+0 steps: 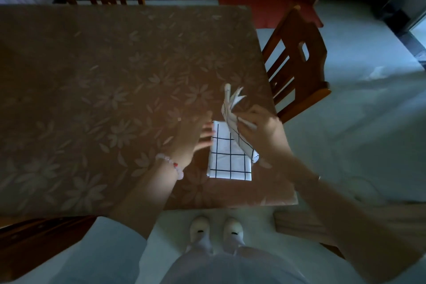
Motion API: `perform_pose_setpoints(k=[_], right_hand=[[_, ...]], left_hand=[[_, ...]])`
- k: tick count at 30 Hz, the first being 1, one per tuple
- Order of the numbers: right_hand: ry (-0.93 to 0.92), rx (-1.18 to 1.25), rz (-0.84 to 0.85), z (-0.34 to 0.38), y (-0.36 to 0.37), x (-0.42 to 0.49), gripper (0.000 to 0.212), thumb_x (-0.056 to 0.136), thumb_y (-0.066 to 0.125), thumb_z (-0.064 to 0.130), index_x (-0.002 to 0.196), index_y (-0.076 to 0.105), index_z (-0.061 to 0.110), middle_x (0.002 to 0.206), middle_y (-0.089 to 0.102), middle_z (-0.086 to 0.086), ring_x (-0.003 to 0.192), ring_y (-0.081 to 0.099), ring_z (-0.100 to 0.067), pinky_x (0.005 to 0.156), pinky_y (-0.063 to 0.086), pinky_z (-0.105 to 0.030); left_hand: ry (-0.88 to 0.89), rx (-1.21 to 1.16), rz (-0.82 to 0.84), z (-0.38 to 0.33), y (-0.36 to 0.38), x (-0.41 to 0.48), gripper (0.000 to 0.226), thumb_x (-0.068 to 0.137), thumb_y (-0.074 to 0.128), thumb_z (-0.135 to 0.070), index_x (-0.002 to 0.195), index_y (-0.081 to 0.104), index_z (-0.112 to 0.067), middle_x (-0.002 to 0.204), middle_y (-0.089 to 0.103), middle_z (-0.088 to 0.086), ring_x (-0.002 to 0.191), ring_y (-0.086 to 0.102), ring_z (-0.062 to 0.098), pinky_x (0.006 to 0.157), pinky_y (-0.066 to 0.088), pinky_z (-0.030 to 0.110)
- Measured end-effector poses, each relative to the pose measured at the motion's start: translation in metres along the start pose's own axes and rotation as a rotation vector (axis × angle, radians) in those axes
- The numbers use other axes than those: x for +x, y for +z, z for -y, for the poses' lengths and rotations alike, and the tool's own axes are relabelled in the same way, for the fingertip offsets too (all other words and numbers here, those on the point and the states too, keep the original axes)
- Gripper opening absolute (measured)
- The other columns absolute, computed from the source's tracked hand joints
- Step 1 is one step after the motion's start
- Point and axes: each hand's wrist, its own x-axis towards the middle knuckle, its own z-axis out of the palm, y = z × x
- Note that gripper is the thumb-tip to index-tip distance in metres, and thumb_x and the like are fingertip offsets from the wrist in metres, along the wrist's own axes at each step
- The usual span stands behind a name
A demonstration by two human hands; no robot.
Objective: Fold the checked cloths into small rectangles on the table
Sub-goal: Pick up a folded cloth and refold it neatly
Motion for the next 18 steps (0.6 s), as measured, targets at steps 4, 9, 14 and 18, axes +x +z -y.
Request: perform_pose_setpoints(k=[4, 9, 14, 18], right_hand=[[-0.169, -0.059, 0.046, 0.002, 0.023, -0.031, 0.023, 0.077, 0.067, 0.008, 0.098, 0.073, 0.016, 0.076, 0.058, -0.003, 0.061, 0.057, -0.016, 0.045, 0.051, -0.026], [-0.150, 0.116, 0.308, 0.001, 0.036, -0.052, 0.029, 0.079, 0.066, 0.027, 0.105, 0.070, 0.014, 0.090, 0.062, -0.003, 0.081, 0.059, -0.018, 0.065, 0.053, -0.028], [0.431, 0.290, 0.337, -0.024, 0.027, -0.047, 0.029, 0.087, 0.064, 0.031, 0.115, 0.063, 0.022, 0.105, 0.056, 0.009, 0.092, 0.054, -0.006, 0.077, 0.045, -0.020], [0.864, 0.480, 0.387, -0.044, 0.035, -0.038, 0.021, 0.088, 0.064, 0.026, 0.105, 0.061, 0.015, 0.080, 0.057, 0.005, 0.067, 0.053, -0.009, 0.063, 0.044, -0.024]], left_hand=[[-0.215, -0.242, 0.211, 0.013, 0.010, -0.005, 0.030, 0.091, 0.056, -0.033, 0.108, 0.058, -0.008, 0.100, 0.064, 0.010, 0.096, 0.062, 0.024, 0.081, 0.054, 0.044], [-0.152, -0.178, 0.044, 0.029, 0.009, 0.001, 0.013, 0.090, 0.054, 0.001, 0.082, 0.060, -0.006, 0.080, 0.060, 0.011, 0.075, 0.062, 0.023, 0.065, 0.057, 0.040], [-0.179, -0.023, 0.054, 0.033, -0.002, 0.010, 0.018, 0.093, 0.051, -0.004, 0.107, 0.061, -0.008, 0.102, 0.067, 0.010, 0.092, 0.064, 0.026, 0.073, 0.055, 0.040], [-0.204, 0.047, 0.156, 0.030, -0.005, 0.014, 0.016, 0.094, 0.052, -0.008, 0.107, 0.061, -0.007, 0.090, 0.068, 0.005, 0.083, 0.065, 0.020, 0.071, 0.055, 0.034]])
